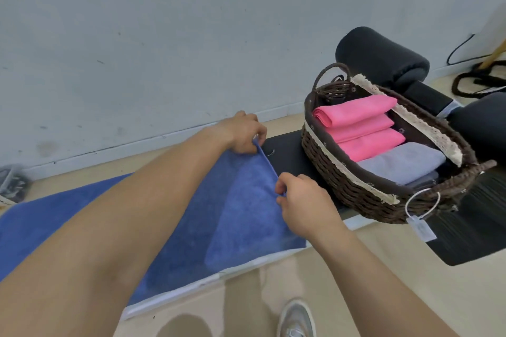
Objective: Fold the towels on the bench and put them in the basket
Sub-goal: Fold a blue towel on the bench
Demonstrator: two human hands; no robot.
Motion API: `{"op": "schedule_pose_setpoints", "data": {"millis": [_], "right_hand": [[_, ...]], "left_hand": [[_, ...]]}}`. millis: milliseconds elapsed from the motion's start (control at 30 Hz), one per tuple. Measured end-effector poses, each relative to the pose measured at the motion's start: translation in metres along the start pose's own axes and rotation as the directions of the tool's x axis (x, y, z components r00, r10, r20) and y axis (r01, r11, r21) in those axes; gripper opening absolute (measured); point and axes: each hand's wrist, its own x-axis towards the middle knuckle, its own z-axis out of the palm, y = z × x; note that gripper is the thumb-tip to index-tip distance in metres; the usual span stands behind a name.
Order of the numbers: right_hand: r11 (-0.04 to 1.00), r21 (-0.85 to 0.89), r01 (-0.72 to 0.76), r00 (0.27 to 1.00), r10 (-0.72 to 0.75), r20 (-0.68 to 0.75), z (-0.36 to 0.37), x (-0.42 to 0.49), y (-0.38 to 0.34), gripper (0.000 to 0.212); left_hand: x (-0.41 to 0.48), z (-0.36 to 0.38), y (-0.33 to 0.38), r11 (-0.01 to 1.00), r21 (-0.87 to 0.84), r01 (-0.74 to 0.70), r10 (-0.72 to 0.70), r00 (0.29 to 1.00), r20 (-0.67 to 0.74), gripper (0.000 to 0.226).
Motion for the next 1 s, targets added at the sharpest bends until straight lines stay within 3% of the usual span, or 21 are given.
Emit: {"op": "schedule_pose_setpoints", "data": {"millis": [133, 267, 400, 633, 767, 900, 1000], "right_hand": [[0.997, -0.049, 0.053, 0.999, -0.054, -0.011, 0.0, -0.002, 0.0, 0.012], [0.998, 0.048, 0.046, 0.998, -0.044, -0.039, -0.009, -0.008, 0.001, 0.017], [0.999, -0.028, -0.043, 0.999, 0.043, -0.024, -0.014, -0.013, 0.002, 0.032], [0.94, -0.294, -0.173, 0.977, 0.126, -0.174, -0.017, -0.025, -0.002, 0.015], [0.943, -0.325, -0.066, 0.968, -0.018, -0.25, -0.01, -0.024, -0.017, 0.015], [0.956, -0.291, 0.024, 0.993, -0.055, -0.1, -0.004, -0.025, -0.05, 0.016], [0.964, -0.243, 0.111, 0.989, -0.132, -0.072, 0.003, -0.03, -0.087, 0.008]], "left_hand": [[0.001, -0.012, -0.013, 0.991, 0.116, 0.067, -0.075, 0.995, 0.068, 0.011], [0.003, -0.019, -0.014, 0.982, 0.104, 0.159, -0.148, 0.983, -0.108, 0.011], [0.011, -0.012, 0.001, 0.972, -0.081, 0.218, -0.231, 0.951, -0.205, 0.014], [0.032, 0.009, 0.028, 0.924, -0.339, 0.177, -0.277, 0.921, -0.273, 0.024], [0.009, 0.022, 0.025, 0.893, -0.43, 0.137, -0.249, 0.944, -0.218, 0.038], [-0.048, 0.037, -0.003, 0.897, -0.415, 0.154, -0.285, 0.918, -0.276, 0.039], [-0.11, 0.05, -0.037, 0.875, -0.43, 0.221, -0.361, 0.89, -0.278, 0.035]]}}
